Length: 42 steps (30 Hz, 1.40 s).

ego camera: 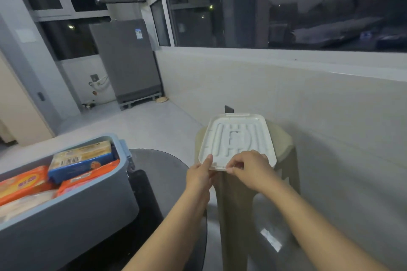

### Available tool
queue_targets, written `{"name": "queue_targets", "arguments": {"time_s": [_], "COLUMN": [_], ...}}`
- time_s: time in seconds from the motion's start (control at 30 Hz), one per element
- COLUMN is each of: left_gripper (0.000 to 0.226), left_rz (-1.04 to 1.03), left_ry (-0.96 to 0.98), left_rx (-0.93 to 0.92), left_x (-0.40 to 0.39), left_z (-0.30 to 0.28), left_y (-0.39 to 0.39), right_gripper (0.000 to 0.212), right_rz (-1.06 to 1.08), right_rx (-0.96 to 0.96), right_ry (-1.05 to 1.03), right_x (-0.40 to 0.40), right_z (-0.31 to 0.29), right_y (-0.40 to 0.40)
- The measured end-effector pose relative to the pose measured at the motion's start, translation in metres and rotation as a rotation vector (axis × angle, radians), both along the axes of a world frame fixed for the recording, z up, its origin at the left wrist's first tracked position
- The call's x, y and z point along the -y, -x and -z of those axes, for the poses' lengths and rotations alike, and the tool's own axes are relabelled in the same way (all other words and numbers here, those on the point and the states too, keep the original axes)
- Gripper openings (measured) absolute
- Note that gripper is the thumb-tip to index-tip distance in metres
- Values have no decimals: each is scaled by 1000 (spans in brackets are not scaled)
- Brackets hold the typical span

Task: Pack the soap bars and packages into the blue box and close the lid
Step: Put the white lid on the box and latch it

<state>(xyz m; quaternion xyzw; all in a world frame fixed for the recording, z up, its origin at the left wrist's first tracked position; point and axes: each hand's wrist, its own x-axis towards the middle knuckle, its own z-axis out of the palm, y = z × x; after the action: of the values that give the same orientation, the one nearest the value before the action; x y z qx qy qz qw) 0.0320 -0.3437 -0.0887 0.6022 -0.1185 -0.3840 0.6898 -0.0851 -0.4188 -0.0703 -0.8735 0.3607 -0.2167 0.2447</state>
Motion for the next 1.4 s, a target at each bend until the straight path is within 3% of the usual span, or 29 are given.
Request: {"name": "queue_targets", "arguments": {"time_s": [0.1,0.47,0.8,0.97,1.23,1.4], "left_gripper": [44,44,63,75,22,8], "left_rz": [-8,-162,-310,-267,-444,-646], "left_ry": [71,262,321,309,291,211], "left_rx": [-29,57,237,399,476,683], "left_x": [-9,-83,-165,-203,-248,-265], "left_z": [-13,-105,-150,-166,-156,-142], "left_y": [-2,6,-4,-19,-58,-79], "right_gripper": [12,14,18,17,11,8], "right_rz": [-15,-90,-203,-265,-302,-311], "right_rx": [74,540,798,905,1156,1285], "right_ry": [85,422,446,338,-90,-443], "right_x": [-10,-68,-137,-163,-184,-183], "right_z": [-9,-61,-85,-93,-112,-114], "right_y": [2,-7,-46,-67,-88,-105]}}
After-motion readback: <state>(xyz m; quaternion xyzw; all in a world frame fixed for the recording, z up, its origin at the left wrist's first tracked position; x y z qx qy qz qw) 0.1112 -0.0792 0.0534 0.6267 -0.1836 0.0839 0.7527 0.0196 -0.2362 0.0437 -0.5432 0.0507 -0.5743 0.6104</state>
